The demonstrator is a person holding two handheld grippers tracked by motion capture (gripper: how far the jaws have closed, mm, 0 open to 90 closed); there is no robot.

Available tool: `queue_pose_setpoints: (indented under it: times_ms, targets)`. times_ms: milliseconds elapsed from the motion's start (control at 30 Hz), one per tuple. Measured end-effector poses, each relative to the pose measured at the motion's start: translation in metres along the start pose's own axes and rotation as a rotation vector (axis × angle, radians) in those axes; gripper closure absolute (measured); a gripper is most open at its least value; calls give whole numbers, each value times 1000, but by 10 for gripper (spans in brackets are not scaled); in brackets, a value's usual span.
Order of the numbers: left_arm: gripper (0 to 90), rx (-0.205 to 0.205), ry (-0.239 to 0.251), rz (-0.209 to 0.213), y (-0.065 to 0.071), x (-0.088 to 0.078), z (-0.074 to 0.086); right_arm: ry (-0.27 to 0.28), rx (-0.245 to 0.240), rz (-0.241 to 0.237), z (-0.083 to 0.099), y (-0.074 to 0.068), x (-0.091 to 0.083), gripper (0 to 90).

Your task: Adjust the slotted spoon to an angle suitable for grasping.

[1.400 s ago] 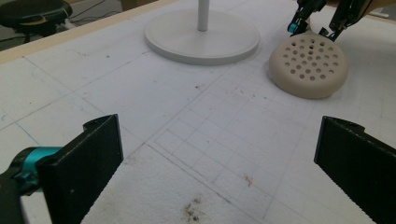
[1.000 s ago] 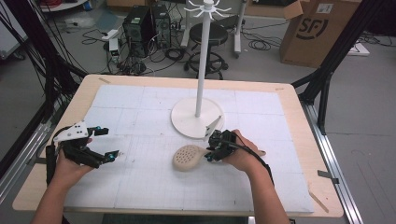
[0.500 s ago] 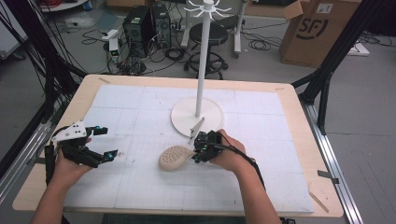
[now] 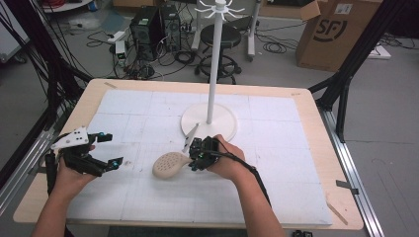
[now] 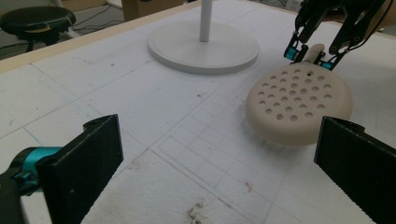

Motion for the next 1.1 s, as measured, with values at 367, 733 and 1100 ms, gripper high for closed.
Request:
queue_pose_setpoints:
  times_ms: [367, 733, 1100]
  targets:
    - [17, 3, -2, 1, 0, 1, 0, -3, -16, -13, -31, 3, 16, 739]
    - [17, 4, -1, 3, 0, 0, 0, -3, -31, -29, -57, 4, 34, 738]
    - [17, 1, -2, 5, -1, 0, 1, 18, -26, -34, -53, -1, 30, 592]
Point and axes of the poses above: each handheld gripper's, and its own axes: x roughly forward along the jaws, z roughly out of its underside, y roughly to its right, the point moved 4 cm from there along x, roughly forward along the jaws, and after that the axes turned 13 degrees about -z, right-handed, at the moved point
